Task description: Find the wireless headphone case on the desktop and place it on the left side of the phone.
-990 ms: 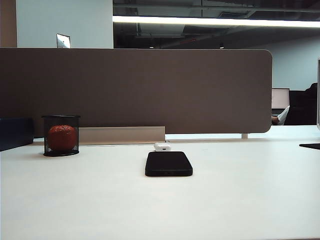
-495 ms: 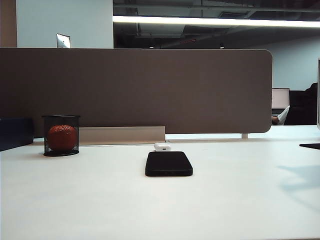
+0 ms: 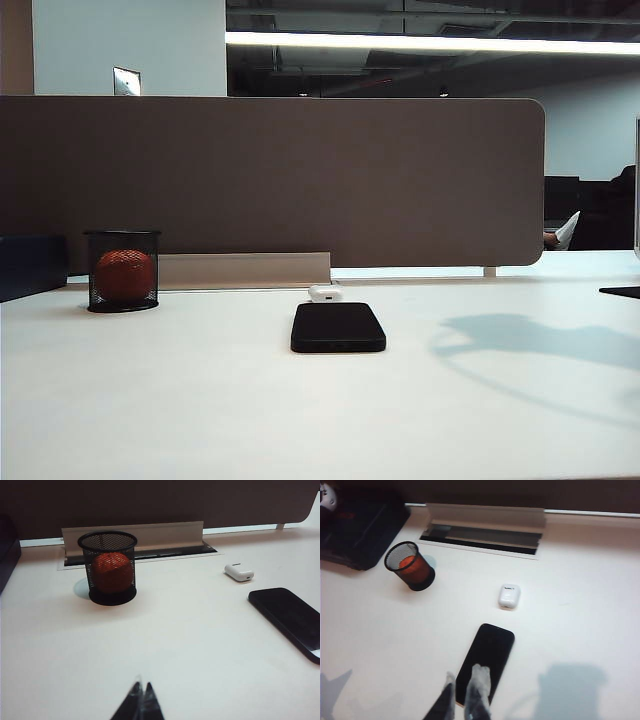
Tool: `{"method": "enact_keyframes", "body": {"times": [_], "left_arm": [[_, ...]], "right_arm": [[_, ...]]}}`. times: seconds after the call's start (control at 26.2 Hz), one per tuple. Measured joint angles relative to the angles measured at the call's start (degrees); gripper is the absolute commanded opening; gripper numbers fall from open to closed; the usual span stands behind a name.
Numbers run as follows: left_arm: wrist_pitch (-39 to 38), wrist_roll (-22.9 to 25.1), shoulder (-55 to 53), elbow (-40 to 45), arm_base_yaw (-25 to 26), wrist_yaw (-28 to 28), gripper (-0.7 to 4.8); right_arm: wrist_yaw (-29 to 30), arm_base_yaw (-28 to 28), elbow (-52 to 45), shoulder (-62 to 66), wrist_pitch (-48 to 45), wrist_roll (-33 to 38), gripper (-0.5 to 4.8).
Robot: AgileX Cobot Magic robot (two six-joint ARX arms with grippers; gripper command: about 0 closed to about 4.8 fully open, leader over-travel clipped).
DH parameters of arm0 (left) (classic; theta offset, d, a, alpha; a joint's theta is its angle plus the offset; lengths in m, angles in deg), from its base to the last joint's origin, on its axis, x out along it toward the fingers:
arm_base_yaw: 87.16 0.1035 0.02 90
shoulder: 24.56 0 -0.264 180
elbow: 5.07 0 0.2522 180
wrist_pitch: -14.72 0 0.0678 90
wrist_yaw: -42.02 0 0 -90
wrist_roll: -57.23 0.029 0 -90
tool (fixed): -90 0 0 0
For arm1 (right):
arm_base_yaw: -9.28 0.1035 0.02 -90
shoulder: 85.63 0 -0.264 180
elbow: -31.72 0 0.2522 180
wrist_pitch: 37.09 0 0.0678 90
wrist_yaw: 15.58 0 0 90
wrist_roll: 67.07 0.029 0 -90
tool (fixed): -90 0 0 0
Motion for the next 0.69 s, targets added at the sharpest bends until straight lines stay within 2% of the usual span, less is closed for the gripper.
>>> {"method": "enact_keyframes", "body": {"times": [0.23, 0.69], "left_arm": [[0.00, 0.00, 0.00, 0.00, 0.00, 0.00, -0.05], [0.00, 0.00, 0.00, 0.00, 0.00, 0.02, -0.05]], "right_arm": [[1.86, 2.62, 0.02, 5.99, -3.98, 1.22, 0.54], [1.03, 7.26, 0.02, 15.76, -11.26, 1.49, 0.55]]}}
